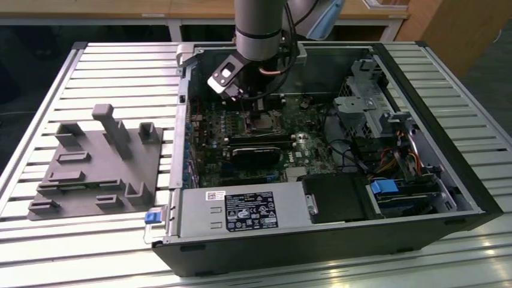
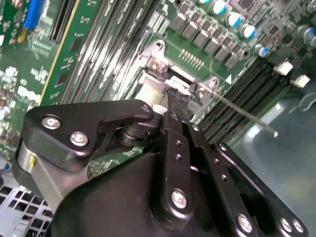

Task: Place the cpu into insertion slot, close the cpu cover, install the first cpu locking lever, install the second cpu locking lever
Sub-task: 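Close the cpu cover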

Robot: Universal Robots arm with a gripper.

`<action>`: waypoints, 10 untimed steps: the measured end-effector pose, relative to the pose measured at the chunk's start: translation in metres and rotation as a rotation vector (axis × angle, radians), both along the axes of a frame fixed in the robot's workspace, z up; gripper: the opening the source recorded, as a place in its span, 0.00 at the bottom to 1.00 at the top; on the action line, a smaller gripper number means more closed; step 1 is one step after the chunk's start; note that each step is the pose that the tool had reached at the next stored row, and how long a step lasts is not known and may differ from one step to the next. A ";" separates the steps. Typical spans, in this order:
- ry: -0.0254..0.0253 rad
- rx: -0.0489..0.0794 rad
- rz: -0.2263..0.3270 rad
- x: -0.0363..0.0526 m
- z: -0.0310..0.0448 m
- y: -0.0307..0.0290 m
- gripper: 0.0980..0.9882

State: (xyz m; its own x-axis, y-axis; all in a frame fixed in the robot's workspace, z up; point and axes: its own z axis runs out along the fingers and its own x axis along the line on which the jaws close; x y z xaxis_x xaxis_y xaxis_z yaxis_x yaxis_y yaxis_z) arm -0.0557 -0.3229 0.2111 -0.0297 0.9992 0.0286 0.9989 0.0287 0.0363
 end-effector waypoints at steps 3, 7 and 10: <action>0.0001 0.000 0.000 -0.0008 -0.0054 0.0001 0.01; 0.0010 0.000 0.000 -0.0009 -0.0103 0.0001 0.01; 0.0014 -0.001 0.000 -0.0003 -0.0124 0.0000 0.01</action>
